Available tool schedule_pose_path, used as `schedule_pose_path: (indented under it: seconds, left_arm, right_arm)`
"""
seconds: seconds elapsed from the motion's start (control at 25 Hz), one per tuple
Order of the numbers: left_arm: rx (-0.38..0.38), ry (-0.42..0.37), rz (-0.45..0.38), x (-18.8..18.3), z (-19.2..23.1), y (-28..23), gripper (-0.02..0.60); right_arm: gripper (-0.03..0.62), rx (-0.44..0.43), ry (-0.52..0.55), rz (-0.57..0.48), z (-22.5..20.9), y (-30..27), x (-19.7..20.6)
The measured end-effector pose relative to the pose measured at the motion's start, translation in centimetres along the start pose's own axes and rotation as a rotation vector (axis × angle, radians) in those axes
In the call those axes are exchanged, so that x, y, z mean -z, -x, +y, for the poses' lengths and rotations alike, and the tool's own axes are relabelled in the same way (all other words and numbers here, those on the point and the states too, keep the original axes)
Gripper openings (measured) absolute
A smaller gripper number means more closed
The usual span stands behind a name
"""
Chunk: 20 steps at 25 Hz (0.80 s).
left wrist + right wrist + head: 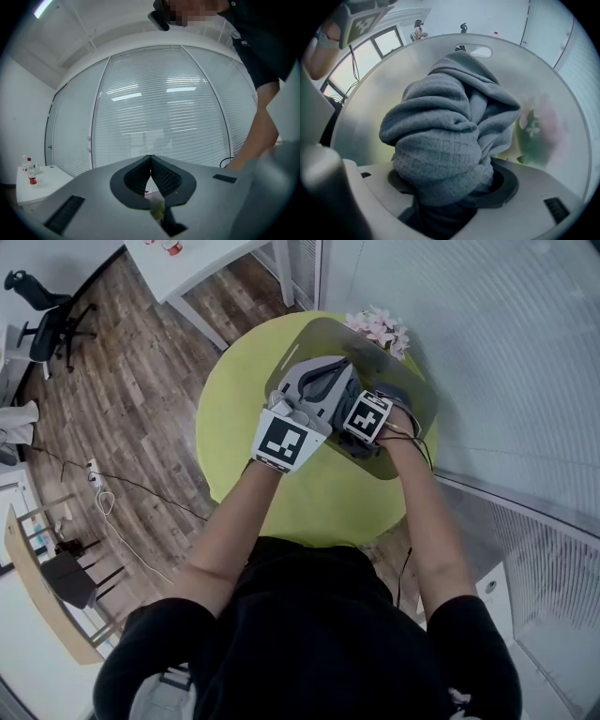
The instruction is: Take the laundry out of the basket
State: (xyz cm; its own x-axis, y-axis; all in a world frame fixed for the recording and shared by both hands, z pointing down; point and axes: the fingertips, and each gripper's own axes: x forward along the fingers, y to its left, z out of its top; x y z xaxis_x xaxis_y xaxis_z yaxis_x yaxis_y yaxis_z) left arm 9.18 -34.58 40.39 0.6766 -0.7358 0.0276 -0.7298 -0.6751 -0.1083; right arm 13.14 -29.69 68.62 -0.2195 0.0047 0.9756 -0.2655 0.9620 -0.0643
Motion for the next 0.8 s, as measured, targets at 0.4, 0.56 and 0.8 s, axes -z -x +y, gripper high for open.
schedule_pose_path:
  seconds: [0.4, 0.56, 0.8]
  left_arm:
    - [0.013, -0.017, -0.019, -1.6, -0.8, 3.4, 0.009]
    - [0.020, -0.028, -0.030, -2.3, -0.9, 4.5, 0.009]
    - [0.032, -0.032, -0.046, -3.5, -0.9, 6.4, 0.008]
  right_arm:
    - [0.342, 0.082, 0.017, 0.008, 0.6, 4.8, -0.9]
    - [0.342, 0.111, 0.020, 0.010, 1.0, 6.5, -1.2]
    - [0.342, 0.162, 0.014, 0.008, 1.9, 9.7, -2.3]
